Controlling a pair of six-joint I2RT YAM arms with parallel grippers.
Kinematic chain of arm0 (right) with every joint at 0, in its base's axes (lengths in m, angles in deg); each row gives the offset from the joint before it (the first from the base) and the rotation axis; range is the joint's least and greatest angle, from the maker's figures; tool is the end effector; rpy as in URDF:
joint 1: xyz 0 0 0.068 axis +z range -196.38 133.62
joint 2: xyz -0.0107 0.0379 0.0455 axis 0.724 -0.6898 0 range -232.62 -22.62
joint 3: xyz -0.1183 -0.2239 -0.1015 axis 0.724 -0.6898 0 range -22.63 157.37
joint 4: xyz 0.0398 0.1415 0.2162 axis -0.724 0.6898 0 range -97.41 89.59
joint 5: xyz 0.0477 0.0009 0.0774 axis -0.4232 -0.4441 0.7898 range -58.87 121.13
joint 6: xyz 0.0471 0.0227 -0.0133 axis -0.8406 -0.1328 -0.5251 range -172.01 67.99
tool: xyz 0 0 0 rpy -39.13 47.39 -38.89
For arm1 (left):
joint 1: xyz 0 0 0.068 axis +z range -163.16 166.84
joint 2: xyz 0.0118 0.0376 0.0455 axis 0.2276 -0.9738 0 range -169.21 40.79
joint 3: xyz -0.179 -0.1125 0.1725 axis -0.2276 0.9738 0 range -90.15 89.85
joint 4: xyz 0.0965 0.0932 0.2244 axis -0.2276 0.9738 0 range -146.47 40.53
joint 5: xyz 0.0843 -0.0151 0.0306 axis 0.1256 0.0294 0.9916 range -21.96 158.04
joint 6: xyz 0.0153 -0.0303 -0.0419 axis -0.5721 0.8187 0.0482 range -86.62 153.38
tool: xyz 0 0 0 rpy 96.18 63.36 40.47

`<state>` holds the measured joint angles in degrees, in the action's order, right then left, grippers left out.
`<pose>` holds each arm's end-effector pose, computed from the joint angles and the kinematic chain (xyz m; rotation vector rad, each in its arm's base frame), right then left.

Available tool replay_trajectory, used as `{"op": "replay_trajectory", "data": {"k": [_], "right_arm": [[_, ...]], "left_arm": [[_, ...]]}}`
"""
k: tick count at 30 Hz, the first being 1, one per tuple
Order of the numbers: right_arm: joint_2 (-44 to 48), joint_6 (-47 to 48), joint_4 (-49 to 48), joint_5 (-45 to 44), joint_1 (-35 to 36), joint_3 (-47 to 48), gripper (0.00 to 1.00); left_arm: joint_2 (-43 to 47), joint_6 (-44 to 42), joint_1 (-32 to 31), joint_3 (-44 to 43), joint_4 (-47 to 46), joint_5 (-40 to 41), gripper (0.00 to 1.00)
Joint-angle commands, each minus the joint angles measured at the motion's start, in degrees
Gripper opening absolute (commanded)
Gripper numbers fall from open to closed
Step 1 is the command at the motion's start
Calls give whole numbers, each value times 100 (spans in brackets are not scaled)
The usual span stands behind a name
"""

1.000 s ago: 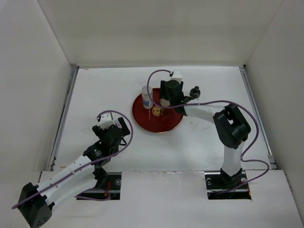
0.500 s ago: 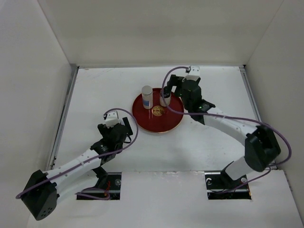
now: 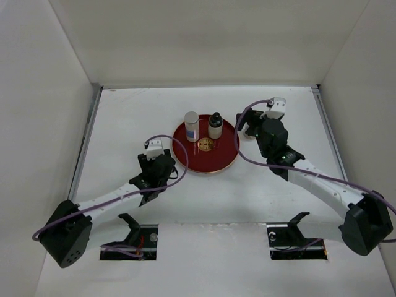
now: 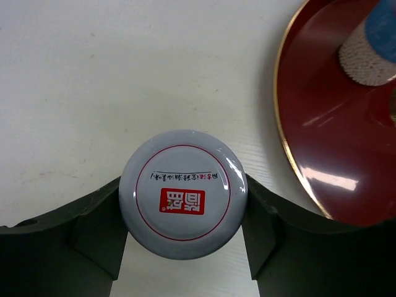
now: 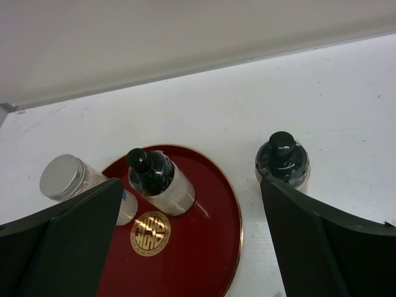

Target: Organize the condiment bottles

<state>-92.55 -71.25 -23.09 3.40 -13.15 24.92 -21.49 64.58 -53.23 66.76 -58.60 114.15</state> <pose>0.2464 0.1416 0.3114 0.1578 1.6746 0.2821 0.1725 -0.1115 0.1795 -0.2623 1.9864 0.1093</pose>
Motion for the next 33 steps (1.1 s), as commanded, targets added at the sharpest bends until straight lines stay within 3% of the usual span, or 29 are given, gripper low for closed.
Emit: {"op": "replay_trajectory", "data": {"k": [1, 6, 15, 24, 27, 33], "right_arm": [[427, -79, -277, 118, -207, -210, 100], [971, -202, -251, 215, -559, -658, 100], [2070, -396, 30, 364, -1069, -1107, 100], [1949, -431, 118, 382, -1201, -1143, 100], [1799, -449, 118, 382, -1210, -1143, 100], [1036, -440, 57, 356, -1210, -985, 100]], "left_arm": [[427, -368, -320, -801, -587, 232, 27], [165, -799, -742, -1688, -788, 338, 26], [-1742, -984, -681, -2665, -1702, -435, 27], [-3026, -879, -611, -2991, -2098, -568, 31], [-3228, -756, -594, -2938, -2134, -594, 38], [-3308, -571, -549, -2710, -2327, -656, 73]]}}
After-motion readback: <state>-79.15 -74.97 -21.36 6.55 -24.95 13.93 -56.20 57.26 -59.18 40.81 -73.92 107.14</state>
